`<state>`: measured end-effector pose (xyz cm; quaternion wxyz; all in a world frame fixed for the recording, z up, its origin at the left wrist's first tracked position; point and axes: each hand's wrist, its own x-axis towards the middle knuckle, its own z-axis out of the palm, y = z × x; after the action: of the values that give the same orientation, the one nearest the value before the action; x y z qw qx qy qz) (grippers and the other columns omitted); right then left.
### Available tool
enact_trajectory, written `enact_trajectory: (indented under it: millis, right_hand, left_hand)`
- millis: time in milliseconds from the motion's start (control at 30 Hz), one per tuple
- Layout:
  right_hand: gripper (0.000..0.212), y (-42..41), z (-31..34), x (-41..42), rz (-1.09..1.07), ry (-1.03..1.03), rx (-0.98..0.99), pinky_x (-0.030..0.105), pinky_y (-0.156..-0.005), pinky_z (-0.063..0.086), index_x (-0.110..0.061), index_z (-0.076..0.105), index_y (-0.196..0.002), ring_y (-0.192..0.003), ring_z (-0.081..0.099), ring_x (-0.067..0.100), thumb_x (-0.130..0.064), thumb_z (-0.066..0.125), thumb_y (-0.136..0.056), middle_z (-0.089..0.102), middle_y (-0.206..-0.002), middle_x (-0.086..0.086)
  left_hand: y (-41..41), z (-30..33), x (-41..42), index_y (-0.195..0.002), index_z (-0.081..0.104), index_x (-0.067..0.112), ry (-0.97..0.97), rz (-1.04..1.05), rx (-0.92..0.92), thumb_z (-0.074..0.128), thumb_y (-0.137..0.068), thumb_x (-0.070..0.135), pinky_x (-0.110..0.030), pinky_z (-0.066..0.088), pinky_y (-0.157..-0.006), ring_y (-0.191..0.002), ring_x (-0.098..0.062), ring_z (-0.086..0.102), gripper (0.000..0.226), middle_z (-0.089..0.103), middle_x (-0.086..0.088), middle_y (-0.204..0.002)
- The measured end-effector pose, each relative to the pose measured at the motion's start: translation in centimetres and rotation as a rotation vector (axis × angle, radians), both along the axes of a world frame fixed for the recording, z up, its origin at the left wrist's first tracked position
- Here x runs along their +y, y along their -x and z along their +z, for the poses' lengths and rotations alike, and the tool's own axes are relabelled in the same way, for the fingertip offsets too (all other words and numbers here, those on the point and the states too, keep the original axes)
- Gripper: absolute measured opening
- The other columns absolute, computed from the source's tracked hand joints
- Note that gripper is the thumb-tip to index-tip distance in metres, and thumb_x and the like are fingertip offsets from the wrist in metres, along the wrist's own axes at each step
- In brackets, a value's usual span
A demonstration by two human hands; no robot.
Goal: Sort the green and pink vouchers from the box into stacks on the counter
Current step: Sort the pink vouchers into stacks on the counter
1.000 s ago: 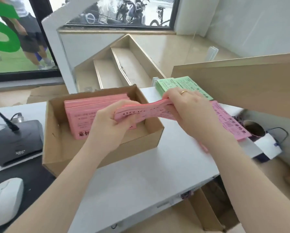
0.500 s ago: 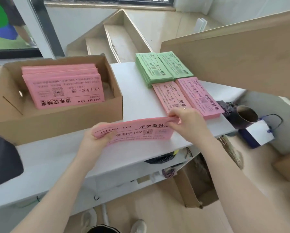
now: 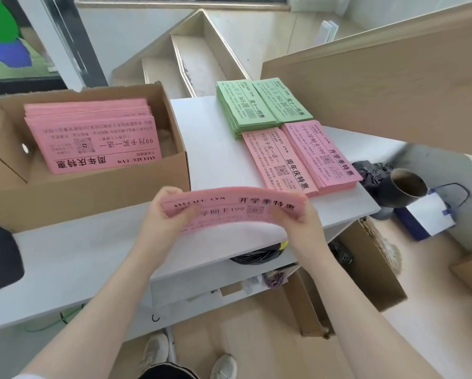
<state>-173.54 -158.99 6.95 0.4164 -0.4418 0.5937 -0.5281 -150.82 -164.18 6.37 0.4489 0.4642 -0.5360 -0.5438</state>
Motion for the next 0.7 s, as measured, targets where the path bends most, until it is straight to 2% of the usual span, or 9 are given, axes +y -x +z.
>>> enact_trajectory:
  millis: [67,133,267,367,467,600,700]
  right_hand:
    - [0.029,0.7,-0.8,0.5,0.054,-0.094,0.053,0.028,-0.091,0.050,-0.026,0.058,-0.108,-0.099,0.062,0.001,-0.005,0.057,-0.089,0.068,-0.104,-0.012]
    - [0.033,1.5,-0.9,0.3,0.099,-0.119,0.107,0.021,-0.090,0.048,-0.032,0.057,-0.108,-0.101,0.060,-0.003,-0.004,0.053,-0.091,0.066,-0.106,-0.017]
    - [0.036,3.5,-0.1,-0.3,0.071,-0.112,0.092,0.024,-0.089,0.048,-0.027,0.055,-0.116,-0.106,0.061,0.005,-0.001,0.053,-0.090,0.066,-0.110,-0.011]
    - [0.036,5.1,0.3,-0.7,-0.003,-0.134,0.056,0.027,-0.086,0.051,-0.026,0.054,-0.114,-0.103,0.063,0.007,-0.001,0.054,-0.089,0.068,-0.108,-0.009]
    - [0.034,6.2,0.4,-1.5,-0.146,-0.152,-0.099,0.032,-0.086,0.053,-0.014,0.053,-0.120,-0.101,0.065,0.013,0.001,0.053,-0.089,0.069,-0.110,-0.002]
    - [0.027,6.1,0.8,-2.6,-0.259,-0.187,-0.314,0.040,-0.084,0.054,-0.015,0.059,-0.109,-0.099,0.066,0.019,0.001,0.050,-0.090,0.069,-0.107,0.003]
    - [0.023,5.6,1.5,-3.1,-0.254,-0.210,-0.368,0.032,-0.074,0.058,-0.018,0.062,-0.103,-0.093,0.068,0.014,-0.001,0.054,-0.089,0.071,-0.102,-0.001]
  left_hand:
    - [0.3,-0.9,-0.5,-0.102,0.061,0.019,-0.064,-0.090,-0.225,0.070,-0.078,0.007,-0.030,0.054,-0.081,-0.087,-0.007,0.066,0.028,0.070,0.010,-0.092]
    - [0.7,-0.8,-1.3,-0.101,0.064,0.027,-0.100,-0.101,-0.348,0.071,-0.074,0.018,-0.034,0.052,-0.084,-0.094,-0.012,0.065,0.029,0.070,0.007,-0.098]
    - [2.5,0.7,-2.2,-0.096,0.060,0.037,-0.095,-0.226,-0.293,0.068,-0.083,0.012,-0.025,0.052,-0.079,-0.093,-0.002,0.062,0.030,0.067,0.016,-0.098]
    - [4.6,1.8,-3.2,-0.103,0.060,0.030,-0.114,-0.277,-0.241,0.063,-0.086,0.011,-0.027,0.057,-0.070,-0.089,-0.007,0.065,0.025,0.068,0.010,-0.100]
    - [6.8,2.4,-5.2,-0.106,0.057,0.020,-0.209,-0.195,-0.083,0.058,-0.090,0.015,-0.021,0.054,-0.055,-0.074,-0.011,0.070,0.017,0.071,0.003,-0.092]
    - [10.0,2.3,-7.7,-0.096,0.052,0.019,-0.321,-0.119,0.133,0.051,-0.094,0.012,-0.017,0.053,-0.059,-0.076,-0.014,0.069,0.007,0.069,-0.002,-0.094]
    - [12.2,2.0,-9.9,-0.103,0.043,0.014,-0.309,-0.015,0.132,0.045,-0.096,0.007,-0.017,0.054,-0.058,-0.082,-0.015,0.065,0.011,0.065,-0.008,-0.102]
